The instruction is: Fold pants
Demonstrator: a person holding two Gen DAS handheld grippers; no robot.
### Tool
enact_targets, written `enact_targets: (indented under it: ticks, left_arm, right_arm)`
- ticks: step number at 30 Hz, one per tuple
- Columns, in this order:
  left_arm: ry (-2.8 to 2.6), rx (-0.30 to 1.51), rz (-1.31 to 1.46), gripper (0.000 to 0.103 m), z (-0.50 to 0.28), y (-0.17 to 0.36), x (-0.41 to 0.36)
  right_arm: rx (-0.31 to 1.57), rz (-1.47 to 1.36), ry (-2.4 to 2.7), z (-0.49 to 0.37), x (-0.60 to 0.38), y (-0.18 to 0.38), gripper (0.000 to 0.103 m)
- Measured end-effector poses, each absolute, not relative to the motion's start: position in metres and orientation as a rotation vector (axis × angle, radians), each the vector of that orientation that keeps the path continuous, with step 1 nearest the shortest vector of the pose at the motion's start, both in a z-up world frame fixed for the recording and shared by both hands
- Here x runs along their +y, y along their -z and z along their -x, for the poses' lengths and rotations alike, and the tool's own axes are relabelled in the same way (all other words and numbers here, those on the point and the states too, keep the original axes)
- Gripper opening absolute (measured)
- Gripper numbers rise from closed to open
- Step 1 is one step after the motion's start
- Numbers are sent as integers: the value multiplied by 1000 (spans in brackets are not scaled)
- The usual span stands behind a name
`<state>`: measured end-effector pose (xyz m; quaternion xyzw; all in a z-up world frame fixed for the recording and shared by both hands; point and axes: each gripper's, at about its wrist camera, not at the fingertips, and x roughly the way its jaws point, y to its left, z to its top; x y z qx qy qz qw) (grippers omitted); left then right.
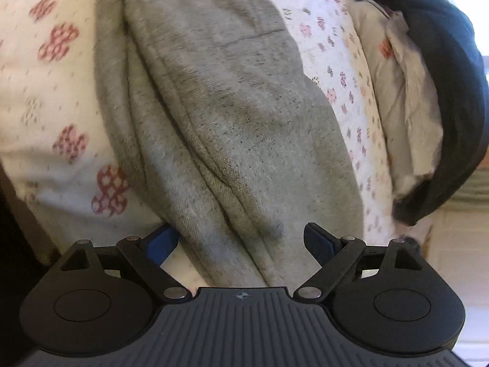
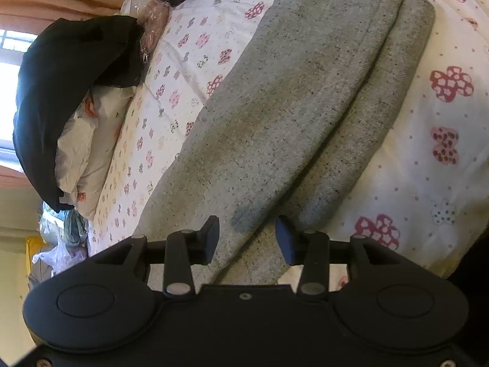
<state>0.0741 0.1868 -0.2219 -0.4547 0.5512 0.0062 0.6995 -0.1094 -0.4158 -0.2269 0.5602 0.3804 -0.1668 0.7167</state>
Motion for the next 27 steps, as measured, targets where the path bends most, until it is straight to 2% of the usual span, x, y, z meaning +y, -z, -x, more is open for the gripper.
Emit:
enact_targets:
  ticks: [2, 8, 16, 23, 24, 25, 26, 27]
  left_arm:
    - [5, 1259, 1048, 89, -64, 210, 189]
    - [104, 1105, 1030, 90, -59, 166, 181]
    - [-17, 1081, 1141, 89, -77, 225, 188]
    - [8, 1026, 1143, 88, -85, 235, 179]
    - [9, 1017, 1140, 86, -85, 234, 179]
    - [11, 1007, 1137, 79, -85, 233, 179]
    - [8, 1003, 1129, 65, -86, 232, 178]
    - [1, 1007, 1122, 59, -87, 232, 178]
  right_arm:
    - [849, -1236, 364, 109, -415, 227, 53]
    - [864, -1213, 355, 105, -416, 227, 53]
    - [873, -1195, 348, 103, -414, 226, 53]
    - [868, -1193, 368, 107, -418, 227, 53]
    - [864, -1196, 371, 108, -419, 227, 53]
    - [860, -1201, 376, 110, -420, 228, 53]
    - [851, -1209, 384, 111, -422, 229, 53]
    - [842, -1216, 395, 113, -424, 229, 53]
